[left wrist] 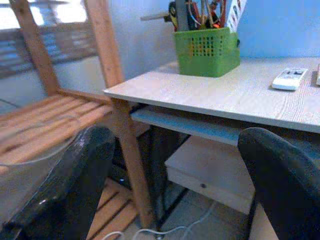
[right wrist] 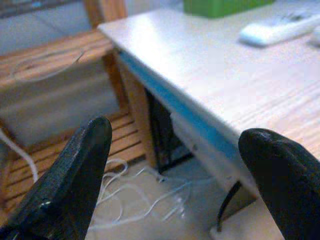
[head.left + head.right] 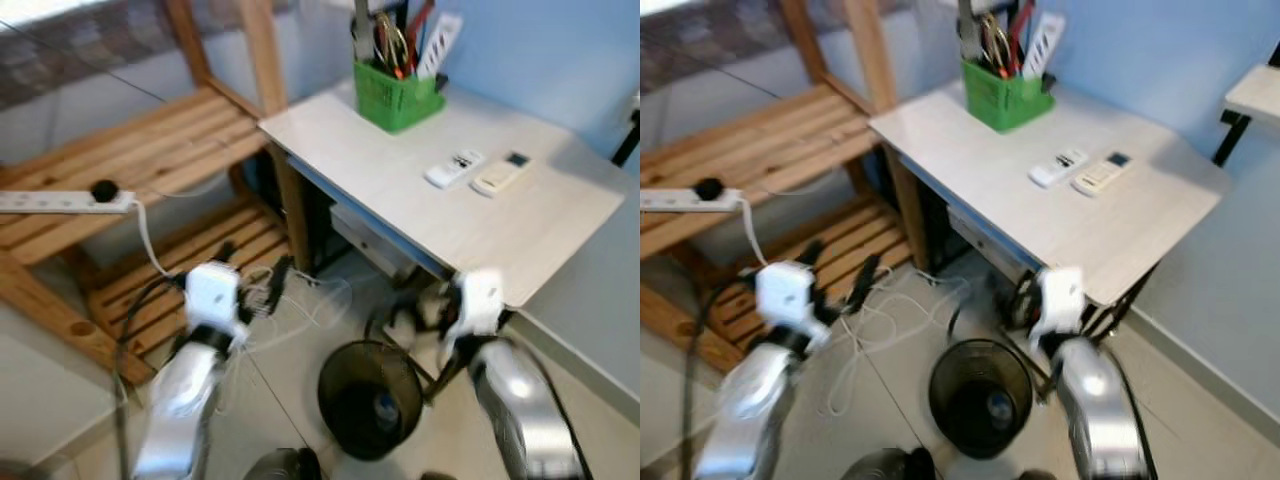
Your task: Clean up the room
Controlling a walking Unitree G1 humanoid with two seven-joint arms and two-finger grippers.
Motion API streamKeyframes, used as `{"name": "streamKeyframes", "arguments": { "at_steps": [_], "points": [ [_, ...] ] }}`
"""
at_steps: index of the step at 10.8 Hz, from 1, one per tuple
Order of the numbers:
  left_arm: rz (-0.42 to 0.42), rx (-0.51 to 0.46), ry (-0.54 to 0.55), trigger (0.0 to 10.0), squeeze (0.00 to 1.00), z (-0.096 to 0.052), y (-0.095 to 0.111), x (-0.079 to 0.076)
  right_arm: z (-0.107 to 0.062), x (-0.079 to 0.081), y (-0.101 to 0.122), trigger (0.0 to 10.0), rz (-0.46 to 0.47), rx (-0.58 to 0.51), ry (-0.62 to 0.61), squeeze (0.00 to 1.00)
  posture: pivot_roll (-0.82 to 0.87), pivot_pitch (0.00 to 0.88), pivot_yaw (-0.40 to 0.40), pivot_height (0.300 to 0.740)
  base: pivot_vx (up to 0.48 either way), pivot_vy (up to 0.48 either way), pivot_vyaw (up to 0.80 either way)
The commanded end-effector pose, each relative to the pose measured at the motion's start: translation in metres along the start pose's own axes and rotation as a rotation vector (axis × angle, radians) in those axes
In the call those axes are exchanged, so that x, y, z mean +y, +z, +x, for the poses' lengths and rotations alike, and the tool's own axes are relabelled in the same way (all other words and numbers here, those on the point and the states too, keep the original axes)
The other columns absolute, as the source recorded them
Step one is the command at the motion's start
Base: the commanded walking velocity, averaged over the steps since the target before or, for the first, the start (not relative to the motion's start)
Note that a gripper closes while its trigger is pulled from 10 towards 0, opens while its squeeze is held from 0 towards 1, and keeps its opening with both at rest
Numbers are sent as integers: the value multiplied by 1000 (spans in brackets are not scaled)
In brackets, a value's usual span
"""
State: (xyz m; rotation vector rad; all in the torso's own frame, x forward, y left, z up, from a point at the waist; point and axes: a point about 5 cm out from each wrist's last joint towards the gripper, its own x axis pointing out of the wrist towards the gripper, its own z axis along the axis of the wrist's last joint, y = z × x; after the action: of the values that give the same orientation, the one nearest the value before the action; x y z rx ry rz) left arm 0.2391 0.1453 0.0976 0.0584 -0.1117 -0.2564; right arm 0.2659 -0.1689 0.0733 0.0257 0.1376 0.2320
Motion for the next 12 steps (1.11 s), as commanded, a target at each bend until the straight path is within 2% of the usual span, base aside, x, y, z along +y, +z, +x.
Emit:
{"name": "streamKeyframes", "arguments": {
  "at_steps": [1, 2, 3, 4, 5, 6, 9, 10, 12],
  "points": [
    [30, 1, -2, 10000, 0, -6, 5, -1, 4, -5, 0, 10000, 0, -12, -29, 0, -71, 0, 136, 740, 0, 0, 0],
    [44, 8, 4, 10000, 0, -27, 5, 1, 8, -17, 7, 10000, -32, -52, -97, 0, -76, 0, 125, 740, 0, 0, 0],
    [44, 16, 12, 10000, 0, -28, 4, 2, 10, -18, 8, 10000, -48, -57, -106, 0, -78, 0, 118, 740, 0, 0, 0],
    [52, 30, 66, 10000, 0, -19, 1, 5, 13, -8, 8, 10000, -133, -64, -62, 0, -90, 0, 115, 740, 0, 0, 0],
    [28, 22, 65, 10000, 0, -11, 4, 0, 12, -3, 6, 10000, -71, -73, -55, 0, -104, 0, 122, 740, 0, 0, 0],
    [18, 51, 66, 10000, 0, -7, 1, -2, 12, -1, 1, 10000, -55, -68, -63, 0, -112, 0, 127, 740, 0, 0, 0],
    [43, 55, 37, 10000, 0, 11, -1, -2, 15, 6, -1, 10000, -53, -62, -41, 0, -146, 0, 143, 740, 0, 0, 0],
    [3, 57, 17, 10000, 0, 17, 0, -8, 21, 15, 0, 10000, -35, -63, -8, 0, -152, 0, 145, 740, 0, -480, -675],
    [5, 49, 1, 10000, 0, 23, 0, -12, 21, 18, -2, 10000, -30, -60, 8, 0, -153, 0, 146, 740, 0, -480, -672]
  ]
}}
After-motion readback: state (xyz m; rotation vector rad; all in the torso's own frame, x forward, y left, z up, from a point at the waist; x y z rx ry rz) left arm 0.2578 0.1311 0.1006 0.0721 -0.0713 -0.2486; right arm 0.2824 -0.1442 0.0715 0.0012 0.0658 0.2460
